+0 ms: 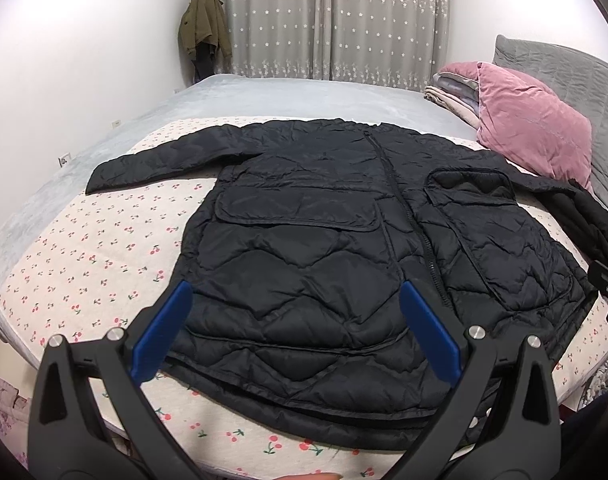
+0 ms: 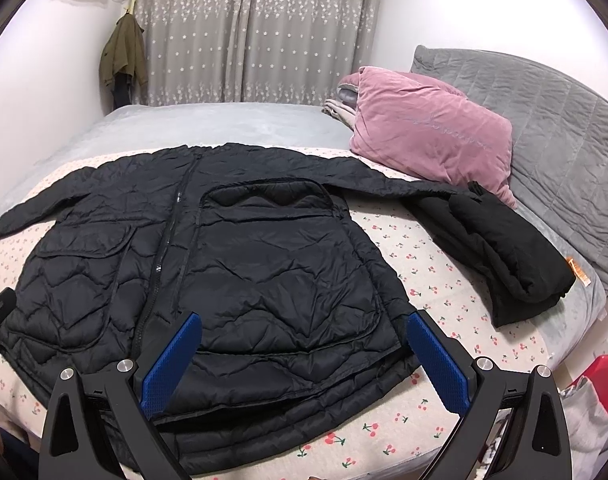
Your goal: Fold large clothes
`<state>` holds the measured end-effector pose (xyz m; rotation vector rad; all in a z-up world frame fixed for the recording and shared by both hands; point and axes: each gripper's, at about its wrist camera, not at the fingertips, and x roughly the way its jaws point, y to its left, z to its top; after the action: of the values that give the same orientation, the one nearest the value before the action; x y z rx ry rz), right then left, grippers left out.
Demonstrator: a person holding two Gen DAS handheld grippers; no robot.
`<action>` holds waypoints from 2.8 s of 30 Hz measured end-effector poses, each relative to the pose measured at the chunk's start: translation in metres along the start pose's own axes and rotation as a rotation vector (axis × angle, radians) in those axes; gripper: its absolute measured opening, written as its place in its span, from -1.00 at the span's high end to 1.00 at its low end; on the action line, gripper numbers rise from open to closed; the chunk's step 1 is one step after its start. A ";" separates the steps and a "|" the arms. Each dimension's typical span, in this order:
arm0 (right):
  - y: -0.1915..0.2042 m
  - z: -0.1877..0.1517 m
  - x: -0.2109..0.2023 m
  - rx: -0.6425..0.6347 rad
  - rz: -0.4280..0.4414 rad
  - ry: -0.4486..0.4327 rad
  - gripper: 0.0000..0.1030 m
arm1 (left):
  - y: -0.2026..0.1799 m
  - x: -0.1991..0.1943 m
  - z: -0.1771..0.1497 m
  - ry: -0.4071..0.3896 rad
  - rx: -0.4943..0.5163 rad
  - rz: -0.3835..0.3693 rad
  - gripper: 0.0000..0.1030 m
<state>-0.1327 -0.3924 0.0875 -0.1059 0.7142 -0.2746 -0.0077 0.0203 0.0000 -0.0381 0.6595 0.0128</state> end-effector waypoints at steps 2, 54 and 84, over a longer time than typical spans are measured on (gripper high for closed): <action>-0.002 0.000 -0.002 0.000 0.014 -0.002 -1.00 | 0.007 0.001 0.000 0.010 -0.009 0.022 -1.00; -0.244 -0.048 0.136 0.872 0.072 0.312 -0.52 | 0.119 0.042 0.027 0.178 -0.391 0.091 -0.42; 0.086 0.165 0.259 -0.757 0.417 0.379 -0.86 | 0.014 0.210 0.084 0.436 -0.168 -0.110 -0.58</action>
<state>0.1813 -0.3832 0.0321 -0.6279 1.1686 0.3997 0.2092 0.0372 -0.0623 -0.2438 1.0901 -0.0476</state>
